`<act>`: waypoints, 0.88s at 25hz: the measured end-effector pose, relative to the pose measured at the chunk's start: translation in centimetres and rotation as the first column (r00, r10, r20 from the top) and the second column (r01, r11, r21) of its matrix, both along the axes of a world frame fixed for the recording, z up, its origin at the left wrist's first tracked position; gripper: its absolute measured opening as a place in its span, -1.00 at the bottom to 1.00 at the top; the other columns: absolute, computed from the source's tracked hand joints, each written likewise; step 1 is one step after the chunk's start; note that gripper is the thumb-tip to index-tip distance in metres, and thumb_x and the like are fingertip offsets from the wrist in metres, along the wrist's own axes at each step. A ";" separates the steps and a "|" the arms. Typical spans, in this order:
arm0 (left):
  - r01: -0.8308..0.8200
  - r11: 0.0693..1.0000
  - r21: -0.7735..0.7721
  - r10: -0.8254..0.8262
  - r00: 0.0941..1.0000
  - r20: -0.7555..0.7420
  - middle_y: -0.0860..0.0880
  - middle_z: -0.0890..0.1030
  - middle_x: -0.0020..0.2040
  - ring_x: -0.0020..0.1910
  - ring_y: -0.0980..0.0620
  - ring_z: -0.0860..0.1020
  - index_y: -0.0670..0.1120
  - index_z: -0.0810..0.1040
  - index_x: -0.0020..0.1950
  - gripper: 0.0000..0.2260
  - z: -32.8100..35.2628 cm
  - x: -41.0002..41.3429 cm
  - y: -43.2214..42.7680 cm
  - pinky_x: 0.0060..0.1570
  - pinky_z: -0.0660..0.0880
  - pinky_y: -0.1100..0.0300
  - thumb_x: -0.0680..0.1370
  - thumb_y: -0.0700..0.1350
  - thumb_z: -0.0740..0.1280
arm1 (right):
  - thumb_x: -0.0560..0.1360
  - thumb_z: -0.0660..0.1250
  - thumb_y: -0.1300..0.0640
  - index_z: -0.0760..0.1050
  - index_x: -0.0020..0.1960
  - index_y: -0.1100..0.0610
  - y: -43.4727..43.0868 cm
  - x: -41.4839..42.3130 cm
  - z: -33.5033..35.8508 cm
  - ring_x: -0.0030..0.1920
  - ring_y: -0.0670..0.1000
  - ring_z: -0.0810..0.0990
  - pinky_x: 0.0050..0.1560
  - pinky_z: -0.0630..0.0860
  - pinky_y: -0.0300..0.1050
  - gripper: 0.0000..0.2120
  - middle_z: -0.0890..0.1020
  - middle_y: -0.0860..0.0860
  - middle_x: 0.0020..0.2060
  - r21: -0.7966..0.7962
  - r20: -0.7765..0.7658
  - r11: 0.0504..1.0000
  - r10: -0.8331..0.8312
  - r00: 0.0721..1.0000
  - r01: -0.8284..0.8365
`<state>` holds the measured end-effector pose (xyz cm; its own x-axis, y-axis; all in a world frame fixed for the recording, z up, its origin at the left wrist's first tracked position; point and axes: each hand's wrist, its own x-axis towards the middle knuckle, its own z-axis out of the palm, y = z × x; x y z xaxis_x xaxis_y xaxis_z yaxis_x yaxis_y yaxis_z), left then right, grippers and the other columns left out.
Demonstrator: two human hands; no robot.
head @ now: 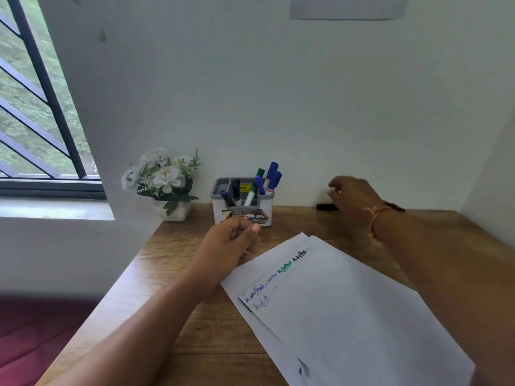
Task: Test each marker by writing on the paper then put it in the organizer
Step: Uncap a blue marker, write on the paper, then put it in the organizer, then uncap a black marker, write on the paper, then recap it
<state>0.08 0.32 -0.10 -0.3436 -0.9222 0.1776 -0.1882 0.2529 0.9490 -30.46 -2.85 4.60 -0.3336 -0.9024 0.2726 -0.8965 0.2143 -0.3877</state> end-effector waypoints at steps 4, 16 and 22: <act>0.010 1.000 -0.018 -0.009 0.999 0.034 -0.05 0.71 -0.15 -0.08 -0.10 0.68 -0.06 0.63 -0.04 -0.84 0.1 -0.2 0.1 0.00 0.67 0.00 0.58 0.01 0.34 | 0.65 0.20 0.08 0.37 0.49 0.01 0.4 -2.4 -3.7 0.36 0.19 0.50 0.34 0.46 0.08 -0.59 0.54 0.12 0.39 0.222 -0.144 0.975 0.020 0.989 0.013; 0.044 0.996 -0.074 -0.034 0.991 0.126 -0.03 0.70 -0.14 -0.22 0.16 0.65 -0.03 0.61 -0.03 -0.86 0.0 -0.3 0.1 -0.14 0.61 0.25 0.59 0.02 0.34 | 0.60 0.30 -0.06 0.55 0.23 0.08 0.4 -1.1 -4.0 0.16 0.14 0.53 0.07 0.45 -0.01 -0.71 0.57 0.08 0.18 0.146 -0.405 0.986 0.138 0.904 -0.085; 0.058 0.996 -0.074 -0.055 0.997 0.053 -0.05 0.70 -0.12 -0.16 0.11 0.67 -0.01 0.61 0.03 -0.88 0.5 -0.4 0.8 -0.05 0.65 0.13 0.56 0.00 0.37 | 0.60 0.28 -0.06 0.50 0.10 -0.02 6.7 6.3 0.2 -0.16 -0.01 0.55 -0.23 0.42 -0.11 -0.84 0.59 -0.08 -0.15 -0.015 -0.157 0.901 0.426 0.891 -0.433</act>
<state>-0.31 1.15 0.36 -0.4052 -0.8857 0.2268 -0.2194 0.3350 0.9163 -24.17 3.83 4.80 0.1307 -0.9332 0.3348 -0.9442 -0.2201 -0.2449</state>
